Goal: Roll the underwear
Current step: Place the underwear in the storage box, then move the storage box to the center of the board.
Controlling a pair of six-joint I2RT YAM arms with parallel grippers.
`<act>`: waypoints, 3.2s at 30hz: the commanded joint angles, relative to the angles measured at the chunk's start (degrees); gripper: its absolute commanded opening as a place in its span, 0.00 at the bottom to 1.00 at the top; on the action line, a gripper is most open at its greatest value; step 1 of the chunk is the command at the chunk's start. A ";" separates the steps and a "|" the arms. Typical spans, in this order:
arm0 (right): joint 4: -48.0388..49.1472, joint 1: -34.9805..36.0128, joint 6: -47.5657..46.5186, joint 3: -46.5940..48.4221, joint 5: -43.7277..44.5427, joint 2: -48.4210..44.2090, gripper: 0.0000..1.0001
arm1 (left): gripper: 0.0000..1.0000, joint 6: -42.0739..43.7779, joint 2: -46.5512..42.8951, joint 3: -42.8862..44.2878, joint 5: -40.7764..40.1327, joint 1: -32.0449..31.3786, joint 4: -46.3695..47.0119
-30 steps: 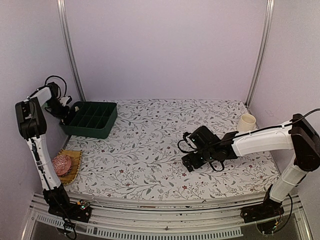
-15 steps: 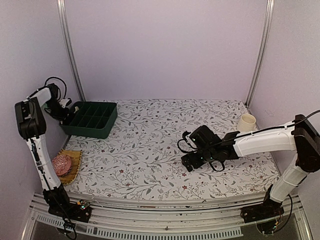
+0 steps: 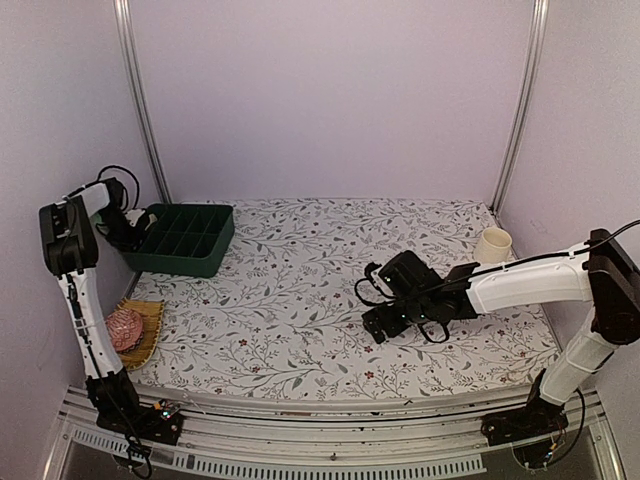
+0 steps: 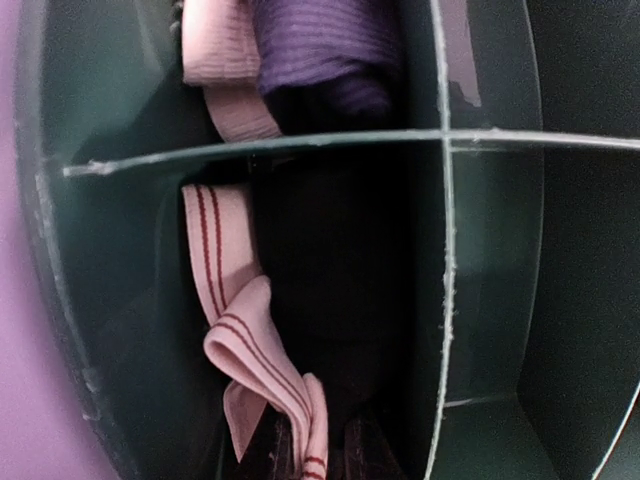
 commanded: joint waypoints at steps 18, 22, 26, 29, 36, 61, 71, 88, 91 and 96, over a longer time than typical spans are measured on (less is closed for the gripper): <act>0.94 0.72 -0.42 -0.31 -0.94 -0.42 0.99 | 0.35 -0.35 -1.04 -0.15 -0.31 -1.44 -0.76; 0.94 0.83 -0.51 -0.16 -0.86 -0.29 0.99 | 0.36 -0.55 -1.88 1.06 -0.83 -1.44 -0.56; 0.92 0.81 -0.57 -0.19 -0.74 -0.22 0.99 | 0.40 -0.45 -3.44 1.57 -0.72 -1.40 0.24; 0.94 0.83 -0.53 -0.20 -0.75 -0.14 0.99 | 0.44 -0.27 -4.42 2.03 -0.43 -1.44 0.12; 0.87 0.89 -0.61 -0.12 -0.74 -0.18 0.99 | 0.56 0.21 -7.09 3.49 0.42 -1.60 -0.32; 5.05 0.79 -0.13 -4.63 6.97 -5.08 0.99 | 0.98 6.51 -35.94 -29.67 8.63 -21.15 12.19; 5.77 0.80 -0.05 -4.56 8.40 -2.34 0.99 | 0.99 2.20 -32.22 -36.05 15.15 -28.11 14.54; 6.14 0.78 -0.69 -4.75 8.87 -1.71 0.99 | 0.98 1.41 -16.43 -27.66 10.39 -34.60 19.17; 6.13 0.79 -0.77 -4.74 8.97 -1.61 0.99 | 0.99 2.91 -14.10 -26.18 10.43 -37.09 20.28; 6.08 0.76 -0.64 -4.80 9.47 -1.48 0.99 | 0.98 5.18 -11.17 -23.43 8.71 -41.49 22.07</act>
